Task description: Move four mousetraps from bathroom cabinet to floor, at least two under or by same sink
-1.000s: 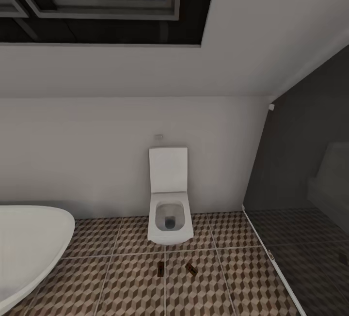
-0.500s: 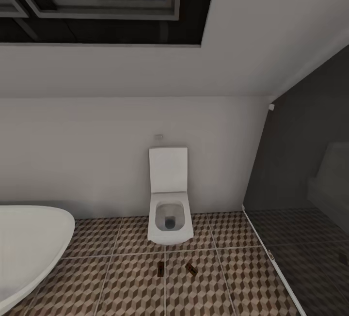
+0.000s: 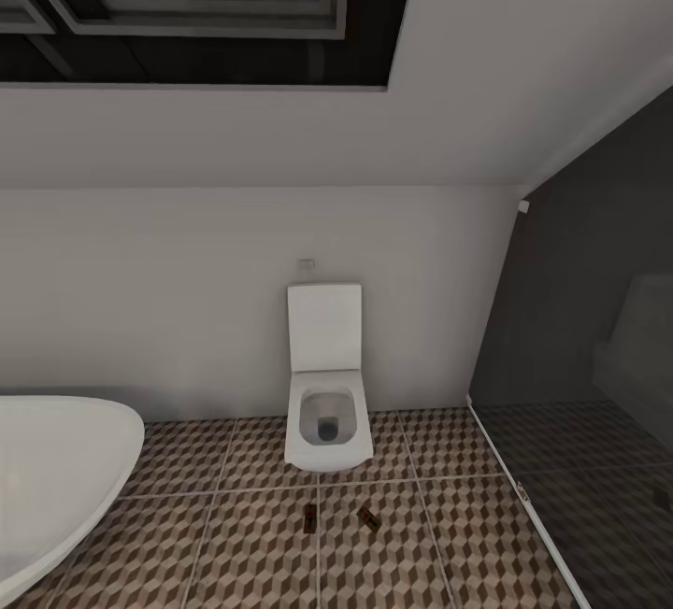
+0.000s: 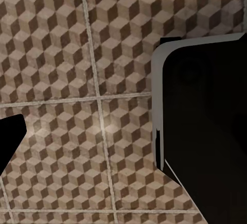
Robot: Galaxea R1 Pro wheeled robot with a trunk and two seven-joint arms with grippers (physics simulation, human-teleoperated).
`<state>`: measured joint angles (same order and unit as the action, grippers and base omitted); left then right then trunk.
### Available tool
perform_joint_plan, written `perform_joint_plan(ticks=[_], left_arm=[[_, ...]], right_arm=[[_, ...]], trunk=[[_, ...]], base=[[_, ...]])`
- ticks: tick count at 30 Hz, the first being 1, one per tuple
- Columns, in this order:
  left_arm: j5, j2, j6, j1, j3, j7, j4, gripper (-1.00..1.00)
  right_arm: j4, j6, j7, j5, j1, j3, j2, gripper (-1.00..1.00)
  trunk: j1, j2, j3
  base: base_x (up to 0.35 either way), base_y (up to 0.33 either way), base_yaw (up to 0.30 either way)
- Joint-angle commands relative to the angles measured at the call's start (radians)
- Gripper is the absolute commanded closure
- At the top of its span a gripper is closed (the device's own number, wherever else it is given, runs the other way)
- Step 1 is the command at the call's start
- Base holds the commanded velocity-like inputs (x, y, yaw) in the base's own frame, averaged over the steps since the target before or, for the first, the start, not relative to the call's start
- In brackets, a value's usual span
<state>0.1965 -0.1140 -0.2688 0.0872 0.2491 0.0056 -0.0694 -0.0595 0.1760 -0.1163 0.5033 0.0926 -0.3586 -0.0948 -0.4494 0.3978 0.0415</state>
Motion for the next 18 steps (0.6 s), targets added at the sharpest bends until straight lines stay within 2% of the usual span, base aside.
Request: perform_joint_plan(ticks=[1,18], left_arm=[[0.008,0.001,-0.007,0.002,0.009,0.001,-0.004,-1.00],[0.008,0.001,-0.007,0.002,0.009,0.001,-0.004,-1.00]], right_arm=[[0.001,0.003,-0.005,0.011,0.001,-0.006,0.000,-1.00],[0.001,0.003,-0.005,0.011,0.001,-0.006,0.000,-1.00]], trunk=[[-0.001,0.002,0.002],[-0.001,0.002,0.002]], base=[[0.000,0.000,0.000],[0.000,0.000,0.000]])
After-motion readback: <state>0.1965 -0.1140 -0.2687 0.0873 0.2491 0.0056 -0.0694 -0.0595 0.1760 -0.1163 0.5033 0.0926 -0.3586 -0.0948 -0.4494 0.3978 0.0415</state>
